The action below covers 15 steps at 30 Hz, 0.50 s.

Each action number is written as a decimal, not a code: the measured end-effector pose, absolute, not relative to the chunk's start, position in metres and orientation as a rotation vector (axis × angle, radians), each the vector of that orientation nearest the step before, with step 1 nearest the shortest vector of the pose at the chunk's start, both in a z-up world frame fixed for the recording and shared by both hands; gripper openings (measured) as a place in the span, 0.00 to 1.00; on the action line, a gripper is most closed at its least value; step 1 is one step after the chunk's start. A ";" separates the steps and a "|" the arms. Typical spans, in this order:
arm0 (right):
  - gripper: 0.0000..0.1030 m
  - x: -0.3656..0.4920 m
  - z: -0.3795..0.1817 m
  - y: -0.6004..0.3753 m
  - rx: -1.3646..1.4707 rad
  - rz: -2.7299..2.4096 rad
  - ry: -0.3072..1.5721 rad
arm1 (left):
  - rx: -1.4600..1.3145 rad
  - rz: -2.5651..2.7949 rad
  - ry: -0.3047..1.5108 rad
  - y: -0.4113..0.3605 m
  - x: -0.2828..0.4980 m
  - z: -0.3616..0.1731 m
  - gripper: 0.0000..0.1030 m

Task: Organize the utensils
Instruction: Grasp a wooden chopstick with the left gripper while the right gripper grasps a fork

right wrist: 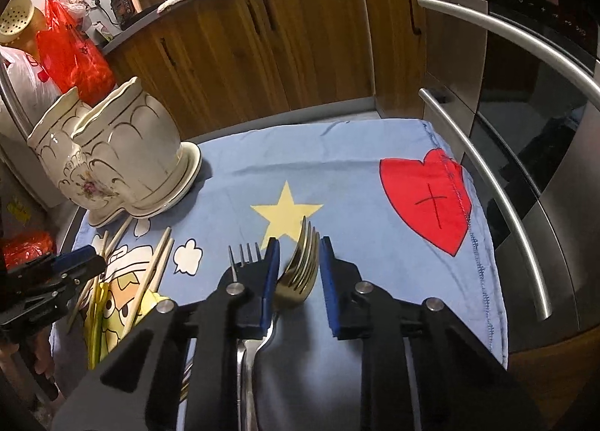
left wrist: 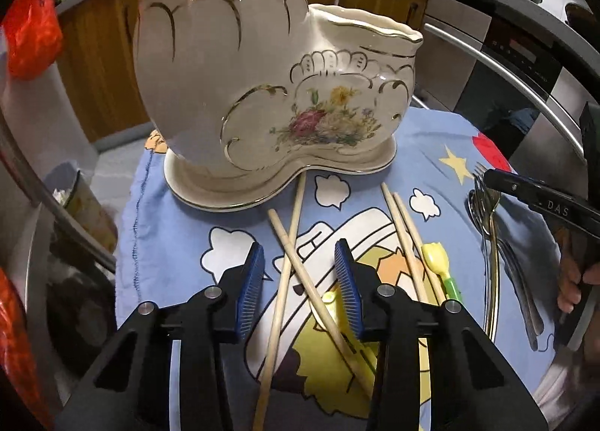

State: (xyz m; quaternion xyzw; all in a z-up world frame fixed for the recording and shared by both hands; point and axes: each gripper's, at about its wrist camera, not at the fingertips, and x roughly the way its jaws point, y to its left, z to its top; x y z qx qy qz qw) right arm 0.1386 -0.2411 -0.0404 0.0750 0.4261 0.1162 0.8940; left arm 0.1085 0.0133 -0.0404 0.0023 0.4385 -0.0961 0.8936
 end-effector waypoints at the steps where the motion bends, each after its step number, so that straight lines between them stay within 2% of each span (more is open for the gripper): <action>1: 0.21 0.139 -0.041 -0.241 0.153 0.243 0.885 | 0.011 -0.187 0.901 0.013 0.110 -0.040 0.40; 6: 0.21 0.142 -0.042 -0.244 0.176 0.240 0.887 | 0.011 -0.179 0.906 0.013 0.115 -0.047 0.33; 11: 0.21 0.144 -0.043 -0.248 0.214 0.246 0.896 | -0.012 -0.186 0.902 0.015 0.118 -0.048 0.16; 15: 0.21 0.148 -0.048 -0.245 0.224 0.251 0.919 | -0.024 -0.183 0.906 0.016 0.119 -0.050 0.13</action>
